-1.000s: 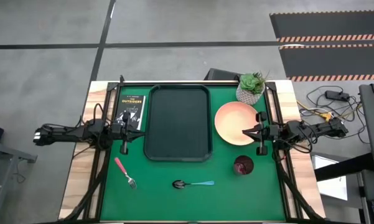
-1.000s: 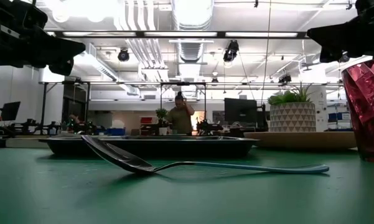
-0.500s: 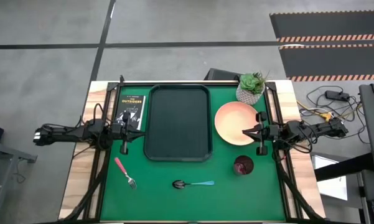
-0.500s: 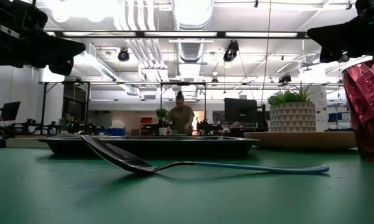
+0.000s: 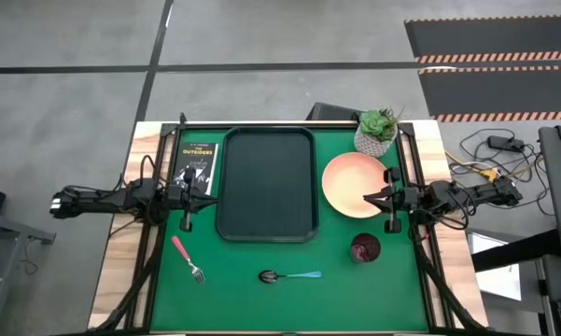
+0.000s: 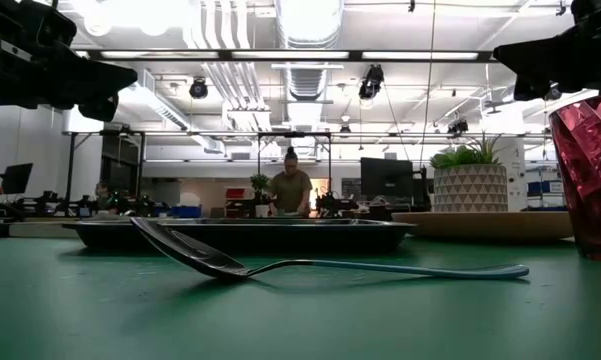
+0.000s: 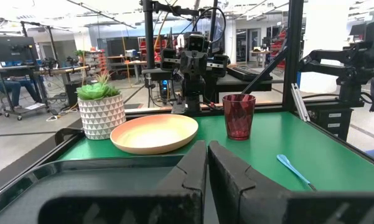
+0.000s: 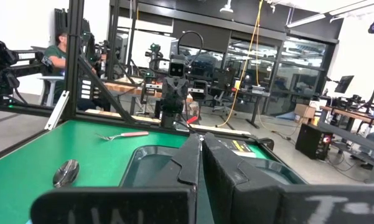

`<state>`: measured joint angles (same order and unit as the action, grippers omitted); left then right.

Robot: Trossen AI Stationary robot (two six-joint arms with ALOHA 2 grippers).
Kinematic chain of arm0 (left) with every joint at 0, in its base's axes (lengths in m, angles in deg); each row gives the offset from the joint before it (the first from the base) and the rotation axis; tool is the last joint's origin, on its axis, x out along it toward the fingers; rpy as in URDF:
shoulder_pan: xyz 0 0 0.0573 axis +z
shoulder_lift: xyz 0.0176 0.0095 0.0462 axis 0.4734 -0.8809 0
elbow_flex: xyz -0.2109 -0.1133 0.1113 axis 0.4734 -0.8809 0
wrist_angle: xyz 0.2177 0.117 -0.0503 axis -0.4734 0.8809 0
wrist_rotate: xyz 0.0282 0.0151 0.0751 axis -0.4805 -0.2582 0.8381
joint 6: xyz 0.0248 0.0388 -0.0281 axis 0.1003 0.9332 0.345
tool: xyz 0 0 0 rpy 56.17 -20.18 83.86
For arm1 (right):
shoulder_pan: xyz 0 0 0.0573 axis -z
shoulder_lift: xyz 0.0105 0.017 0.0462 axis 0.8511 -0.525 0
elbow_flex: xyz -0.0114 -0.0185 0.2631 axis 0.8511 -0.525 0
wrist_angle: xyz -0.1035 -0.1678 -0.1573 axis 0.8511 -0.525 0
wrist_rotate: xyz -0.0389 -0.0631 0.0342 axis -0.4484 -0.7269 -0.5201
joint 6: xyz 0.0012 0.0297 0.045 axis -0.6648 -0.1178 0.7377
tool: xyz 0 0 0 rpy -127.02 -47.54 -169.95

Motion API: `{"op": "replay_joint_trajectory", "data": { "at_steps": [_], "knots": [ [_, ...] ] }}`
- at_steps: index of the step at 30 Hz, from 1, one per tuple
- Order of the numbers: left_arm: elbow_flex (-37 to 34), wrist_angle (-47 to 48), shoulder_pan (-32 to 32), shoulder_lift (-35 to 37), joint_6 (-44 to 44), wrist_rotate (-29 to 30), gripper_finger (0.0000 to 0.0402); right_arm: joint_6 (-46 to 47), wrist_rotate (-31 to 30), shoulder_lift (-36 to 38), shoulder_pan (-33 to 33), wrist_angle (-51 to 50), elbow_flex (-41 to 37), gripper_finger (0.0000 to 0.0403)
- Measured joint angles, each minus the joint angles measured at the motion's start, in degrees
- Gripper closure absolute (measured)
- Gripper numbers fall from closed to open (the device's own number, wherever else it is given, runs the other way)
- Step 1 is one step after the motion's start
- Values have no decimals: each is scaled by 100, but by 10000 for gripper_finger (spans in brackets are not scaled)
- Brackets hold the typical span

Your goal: Pick and place plate/cup/fork/spoon on tray

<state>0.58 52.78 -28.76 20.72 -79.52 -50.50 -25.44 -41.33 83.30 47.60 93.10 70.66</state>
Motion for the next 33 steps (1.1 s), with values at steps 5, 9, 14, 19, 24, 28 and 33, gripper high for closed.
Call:
{"op": "replay_joint_trajectory", "data": {
  "at_steps": [5,9,14,19,24,28,33],
  "knots": [
    [0,0,0,-1,0,-2,402,-4,0,0,1,0,0,394],
    [0,-1,1,-1,2,-2,402,-3,-1,0,0,-1,0,394],
    [0,-1,1,0,2,-2,402,0,-1,0,-1,-1,-1,394],
    [0,1,-1,0,0,0,402,0,1,1,1,-1,-1,394],
    [-1,0,1,0,2,-1,402,-1,0,0,0,0,-1,394],
    [-2,1,-1,0,0,-2,402,-16,-1,1,1,27,0,394],
    [-1,-83,0,-2,-73,-2,402,93,4,-1,1,315,-1,394]
  ]
}}
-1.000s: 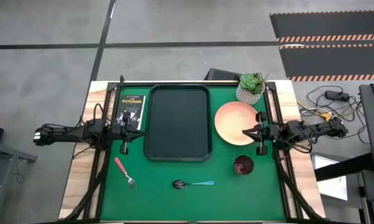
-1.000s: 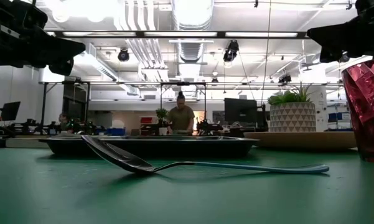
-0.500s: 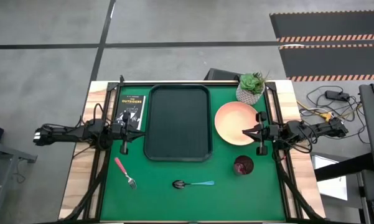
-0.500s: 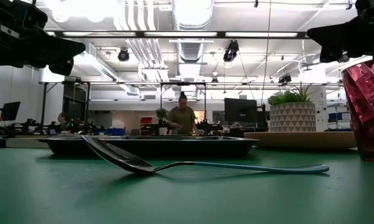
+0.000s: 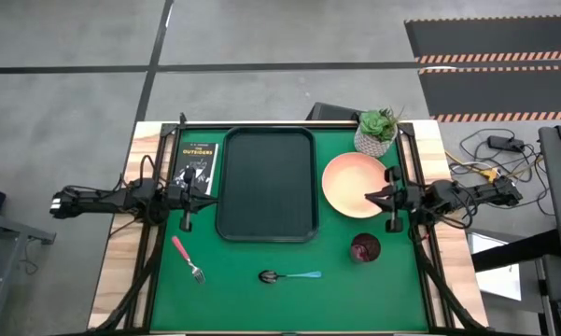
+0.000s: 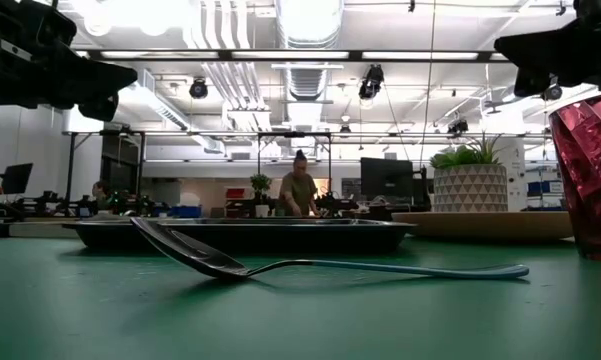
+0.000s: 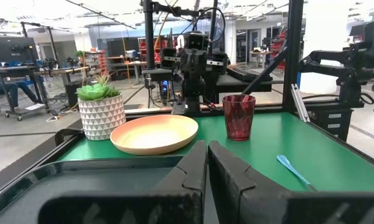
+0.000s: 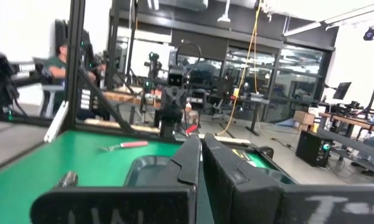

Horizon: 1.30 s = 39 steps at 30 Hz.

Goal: Pick and place plate/cup/fork/spoon on tray
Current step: Put the blue spoon on the bottom of the black serving tray

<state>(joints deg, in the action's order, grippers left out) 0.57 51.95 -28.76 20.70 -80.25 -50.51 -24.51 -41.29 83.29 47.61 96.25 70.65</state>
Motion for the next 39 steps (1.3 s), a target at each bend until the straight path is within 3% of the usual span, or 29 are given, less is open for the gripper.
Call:
{"op": "replay_joint_trajectory", "data": {
  "at_steps": [5,10,16,21,30,39],
  "knots": [
    [0,-903,-7,-44,-1626,-60,402,699,42,-8,-1,-6,1,394],
    [-1,-1874,-7,-61,-1675,-12,402,372,39,5,0,76,1,394],
    [-1,-2904,-7,-201,-2317,199,402,64,39,-28,0,1191,2,394],
    [32,-3790,-10,-711,-2206,184,402,-247,114,-28,0,1820,2,394],
    [1081,-4250,-54,-2847,-2606,192,402,-458,372,-31,0,2399,2,394],
    [2800,-3043,-596,-5553,-3613,264,402,-433,358,-35,0,2206,1,394]
  ]
}}
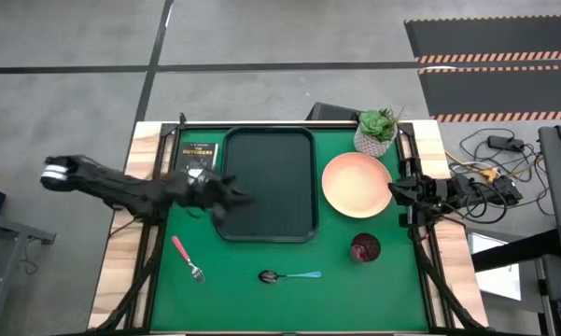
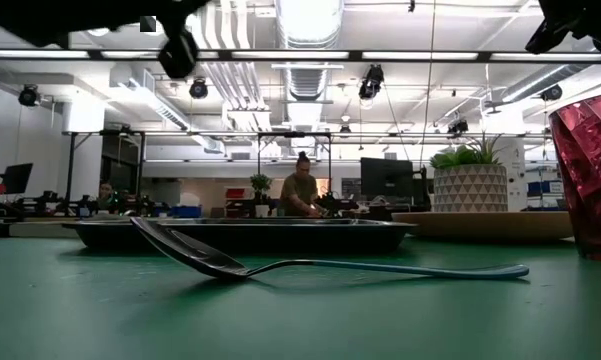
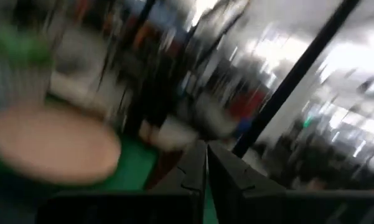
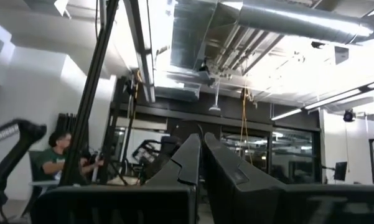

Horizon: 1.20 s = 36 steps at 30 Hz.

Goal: Pick and place plate/cup/fork/spoon on tray
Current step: Put the blue spoon on the bottom of the black serving tray

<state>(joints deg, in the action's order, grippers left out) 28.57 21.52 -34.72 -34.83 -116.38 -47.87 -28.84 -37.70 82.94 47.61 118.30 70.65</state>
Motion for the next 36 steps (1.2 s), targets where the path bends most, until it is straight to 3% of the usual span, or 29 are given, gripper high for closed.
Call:
{"op": "replay_joint_trajectory", "data": {
  "at_steps": [4,10,16,21,26,32,36],
  "knots": [
    [1040,1157,-347,-961,-451,235,402,-9,-4,-4,0,-221,0,394],
    [2774,4115,-835,-2247,-1223,503,402,-20,-7,-4,0,-196,0,394],
    [4233,5974,-1364,-3455,-1426,180,402,-213,-8,-4,0,-164,0,394],
    [5036,6211,-1724,-4280,-1304,12,402,-213,-9,-4,-1,-119,1,394],
    [5517,6229,-1822,-4929,-521,9,402,-212,-9,-4,-1,-104,-1,394],
    [5636,6222,-1815,-5352,-473,-301,398,-153,-10,-2,-1,-101,0,394],
    [5587,6103,-1837,-5414,-364,-359,362,53,-11,-1,0,-81,0,394]
  ]
}}
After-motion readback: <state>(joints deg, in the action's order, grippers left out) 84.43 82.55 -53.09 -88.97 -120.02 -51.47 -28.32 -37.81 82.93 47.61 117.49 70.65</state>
